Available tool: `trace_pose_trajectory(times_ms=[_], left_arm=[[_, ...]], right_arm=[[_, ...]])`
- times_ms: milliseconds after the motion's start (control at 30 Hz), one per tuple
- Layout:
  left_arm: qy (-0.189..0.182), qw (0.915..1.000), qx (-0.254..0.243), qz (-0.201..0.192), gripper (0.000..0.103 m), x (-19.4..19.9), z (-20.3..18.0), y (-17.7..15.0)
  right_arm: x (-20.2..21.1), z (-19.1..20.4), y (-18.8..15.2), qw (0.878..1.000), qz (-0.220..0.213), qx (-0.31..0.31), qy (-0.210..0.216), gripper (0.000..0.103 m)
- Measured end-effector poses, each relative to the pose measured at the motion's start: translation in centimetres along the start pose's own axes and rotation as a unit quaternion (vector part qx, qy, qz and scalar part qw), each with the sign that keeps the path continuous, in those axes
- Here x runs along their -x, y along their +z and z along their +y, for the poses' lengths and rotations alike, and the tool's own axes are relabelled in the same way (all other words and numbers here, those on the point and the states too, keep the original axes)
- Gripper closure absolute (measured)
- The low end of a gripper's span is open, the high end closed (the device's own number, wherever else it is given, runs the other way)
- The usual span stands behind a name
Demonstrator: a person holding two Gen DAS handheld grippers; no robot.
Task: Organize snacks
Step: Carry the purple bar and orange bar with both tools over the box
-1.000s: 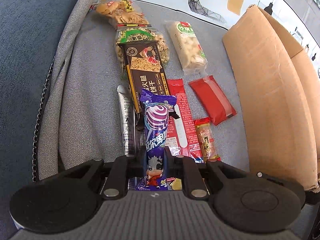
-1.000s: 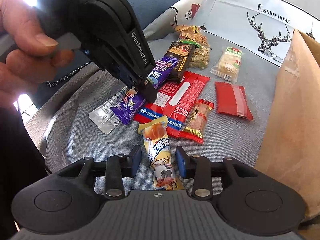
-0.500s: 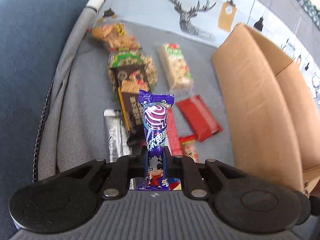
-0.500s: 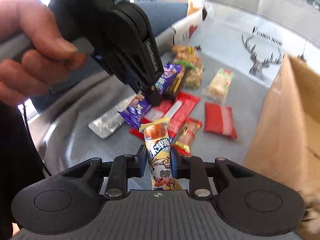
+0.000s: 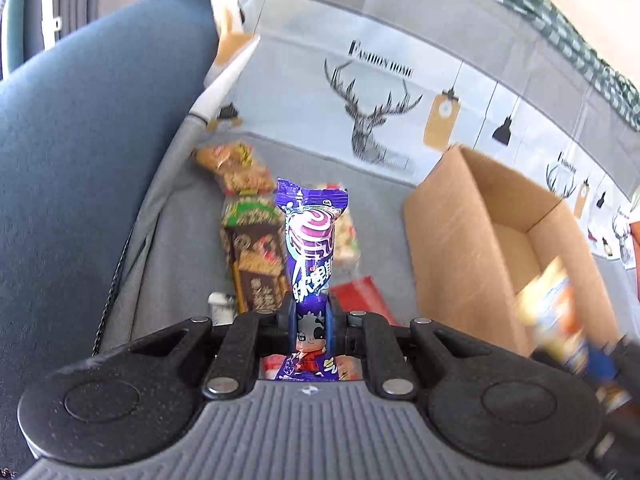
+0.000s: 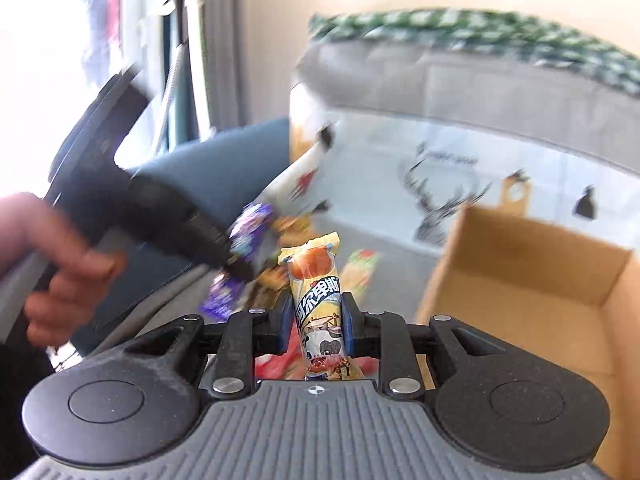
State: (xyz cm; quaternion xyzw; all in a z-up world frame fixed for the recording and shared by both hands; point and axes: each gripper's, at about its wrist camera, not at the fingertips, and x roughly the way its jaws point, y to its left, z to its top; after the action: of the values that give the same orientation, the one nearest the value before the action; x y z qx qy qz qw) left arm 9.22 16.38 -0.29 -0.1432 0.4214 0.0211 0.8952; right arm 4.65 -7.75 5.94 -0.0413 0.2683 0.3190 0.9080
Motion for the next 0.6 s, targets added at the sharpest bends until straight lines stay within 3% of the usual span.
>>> trace_pose_trajectory(times_ms=[267, 500, 600], left_arm=[[0.000, 0.9979, -0.034, -0.055, 0.089, 0.7, -4.3, 0.4], [-0.034, 0.9945, -0.045, -0.088, 0.089, 0.4, -8.1, 0.6], [-0.055, 0.9927, -0.053, -0.093, 0.089, 0.0, -10.2, 0.6]], right_arm=[[3.0, -7.3, 4.1, 0.995, -0.047, -0.009, -0.082, 0.077], [2.9, -13.1, 1.6, 0.987, -0.034, -0.092, -0.127, 0.077], [3.8, -13.6, 1.1, 0.985, -0.038, -0.090, -0.139, 0.077]])
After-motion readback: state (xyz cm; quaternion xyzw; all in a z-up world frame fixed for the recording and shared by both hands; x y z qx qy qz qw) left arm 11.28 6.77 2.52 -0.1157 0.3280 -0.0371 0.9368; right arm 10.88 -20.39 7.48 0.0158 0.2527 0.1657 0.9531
